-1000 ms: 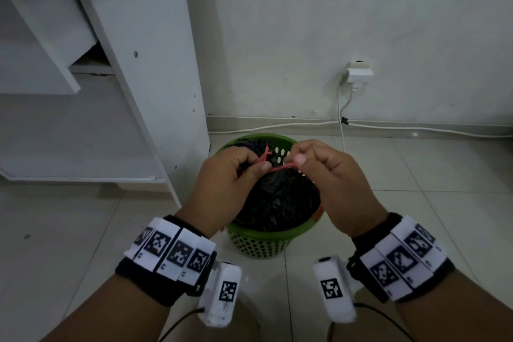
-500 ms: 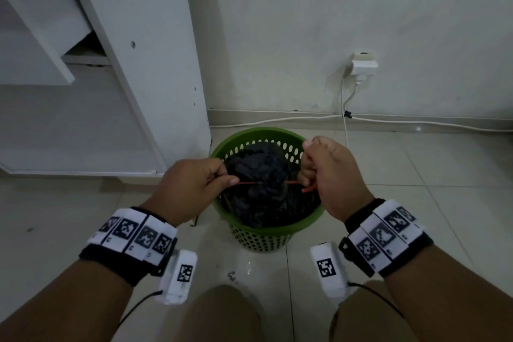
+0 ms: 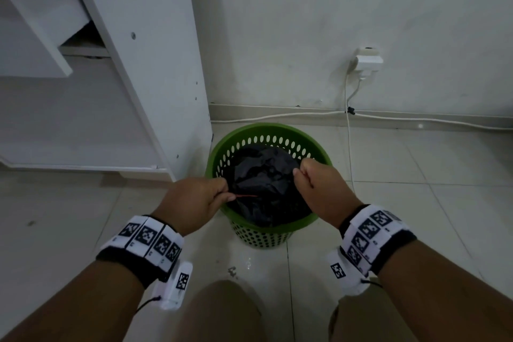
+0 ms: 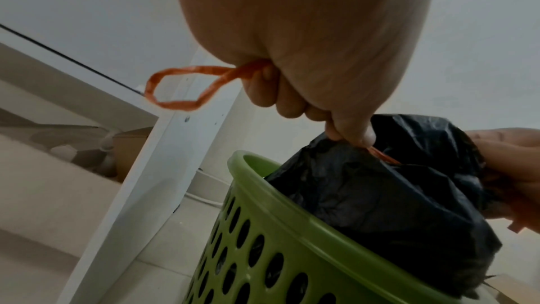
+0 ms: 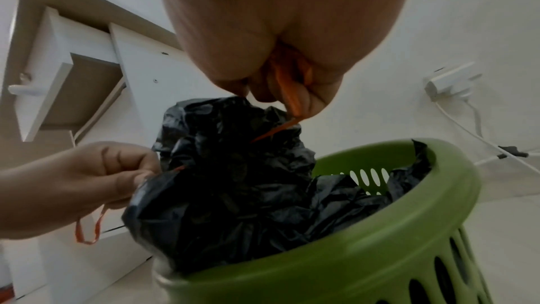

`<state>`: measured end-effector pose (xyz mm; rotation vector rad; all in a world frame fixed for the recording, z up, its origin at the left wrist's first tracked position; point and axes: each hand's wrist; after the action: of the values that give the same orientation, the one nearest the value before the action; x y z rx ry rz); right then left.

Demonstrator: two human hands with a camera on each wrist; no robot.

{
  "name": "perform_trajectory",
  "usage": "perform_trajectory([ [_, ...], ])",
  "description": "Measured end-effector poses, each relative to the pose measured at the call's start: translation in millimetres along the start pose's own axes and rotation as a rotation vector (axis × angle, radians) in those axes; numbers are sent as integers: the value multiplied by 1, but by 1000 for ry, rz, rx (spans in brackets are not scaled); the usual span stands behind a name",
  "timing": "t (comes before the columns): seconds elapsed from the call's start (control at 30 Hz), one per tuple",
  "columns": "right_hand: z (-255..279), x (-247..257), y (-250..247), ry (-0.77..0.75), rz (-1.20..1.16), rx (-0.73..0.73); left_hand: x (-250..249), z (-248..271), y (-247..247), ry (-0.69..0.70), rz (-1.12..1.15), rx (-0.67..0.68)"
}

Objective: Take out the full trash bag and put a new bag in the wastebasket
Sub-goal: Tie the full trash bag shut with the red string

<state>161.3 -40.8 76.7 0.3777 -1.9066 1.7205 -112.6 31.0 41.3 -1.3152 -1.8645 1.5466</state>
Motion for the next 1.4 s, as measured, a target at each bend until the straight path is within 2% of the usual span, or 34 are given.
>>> perform_trajectory([
  [0.1, 6, -1, 4, 25, 15, -8, -11, -5, -1, -18, -26, 9],
  [0.17, 7, -3, 2, 118, -61, -24, -16, -9, -3, -8, 18, 10],
  [0.23, 6, -1, -5, 247, -157, -49, -21, -10, -4, 83, -17, -5],
  [0.3, 2, 3, -14, 378, -425, -85, -27, -9, -6, 152, -169, -25],
  [0.37, -1, 14, -22, 479, -782, -67, -38, -8, -9, 148, -286, -84],
  [0.43, -5, 26, -27, 509, -1084, -60, -46, -9, -11, 190, -292, -154],
  [0.47, -7, 31, -25, 506, -1142, -72, -49, -9, -12, 223, -277, -178],
  [0.5, -9, 35, -22, 483, -1099, -83, -52, -10, -14, 244, -272, -189],
  [0.53, -11, 38, -18, 435, -950, -87, -56, -12, -15, 253, -279, -197],
  [0.63, -4, 44, 4, 115, -394, 22, -61, -14, -21, 218, -263, -208],
  [0.73, 13, 43, 22, -122, -87, 71, -57, -17, -25, 179, -253, -256],
  [0.8, 23, 40, 30, -165, 62, 82, -52, -20, -27, 182, -271, -314],
  [0.87, 33, 36, 35, -160, 93, 120, -49, -24, -27, 183, -334, -345],
  [0.97, 38, 30, 43, -155, 82, 83, -47, -32, -21, 101, -390, -366],
  [1.1, 43, 30, 47, -86, -129, 70, -49, -43, -2, 62, -100, -352],
  [1.27, 40, 34, 45, 132, -515, -13, -57, -46, 14, -152, 390, -212],
  [1.4, 32, 41, 42, 256, -656, -22, -77, -28, 15, -224, 968, -197],
])
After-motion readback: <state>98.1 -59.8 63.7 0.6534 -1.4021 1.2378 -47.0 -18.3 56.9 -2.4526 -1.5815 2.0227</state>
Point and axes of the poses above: each hand's wrist, its own z-axis away from the middle knuckle, its own y-axis out of the palm, x = y × z, and after that the axes turned 11 degrees about y, right-handed
